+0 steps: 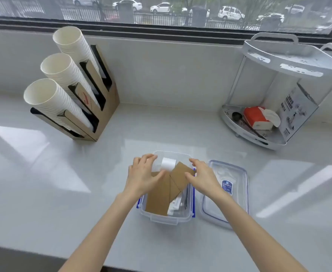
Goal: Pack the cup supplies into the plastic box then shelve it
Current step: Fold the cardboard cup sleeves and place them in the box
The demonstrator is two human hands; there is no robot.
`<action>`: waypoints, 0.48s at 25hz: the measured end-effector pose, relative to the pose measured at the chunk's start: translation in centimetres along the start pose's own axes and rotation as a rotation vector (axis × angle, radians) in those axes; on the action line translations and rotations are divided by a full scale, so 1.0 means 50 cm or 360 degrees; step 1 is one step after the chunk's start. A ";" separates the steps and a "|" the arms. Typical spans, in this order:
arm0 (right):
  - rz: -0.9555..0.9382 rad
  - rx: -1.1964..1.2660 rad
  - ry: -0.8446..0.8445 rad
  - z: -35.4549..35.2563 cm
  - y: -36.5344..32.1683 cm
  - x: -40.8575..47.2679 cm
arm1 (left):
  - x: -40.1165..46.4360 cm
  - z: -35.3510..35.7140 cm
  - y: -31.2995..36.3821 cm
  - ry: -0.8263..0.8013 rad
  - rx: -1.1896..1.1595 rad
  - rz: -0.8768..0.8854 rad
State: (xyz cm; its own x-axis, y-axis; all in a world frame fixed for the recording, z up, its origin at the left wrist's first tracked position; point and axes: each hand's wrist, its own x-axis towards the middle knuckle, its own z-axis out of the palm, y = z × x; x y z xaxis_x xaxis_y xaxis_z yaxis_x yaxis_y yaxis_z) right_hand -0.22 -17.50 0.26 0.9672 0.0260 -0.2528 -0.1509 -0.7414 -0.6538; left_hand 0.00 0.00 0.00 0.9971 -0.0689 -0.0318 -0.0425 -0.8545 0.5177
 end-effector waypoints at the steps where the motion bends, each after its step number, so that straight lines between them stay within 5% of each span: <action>1: 0.0022 -0.0018 0.0010 0.004 0.003 0.003 | -0.003 0.004 -0.004 -0.0041 0.0069 -0.0014; 7: 0.0086 0.0060 0.0043 0.025 0.017 0.003 | -0.013 0.031 -0.027 -0.0196 0.0276 -0.0032; 12: 0.0132 0.0285 0.0132 0.023 0.016 -0.004 | -0.013 0.032 -0.020 -0.0095 0.0089 -0.0066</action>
State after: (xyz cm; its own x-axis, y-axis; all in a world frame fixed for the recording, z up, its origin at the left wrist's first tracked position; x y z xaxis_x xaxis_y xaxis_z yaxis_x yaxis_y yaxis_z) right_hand -0.77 -17.32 -1.05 0.9624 -0.0908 -0.2560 -0.2573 -0.6074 -0.7516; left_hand -0.70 0.09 -1.86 0.9926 -0.0618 -0.1042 -0.0062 -0.8847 0.4661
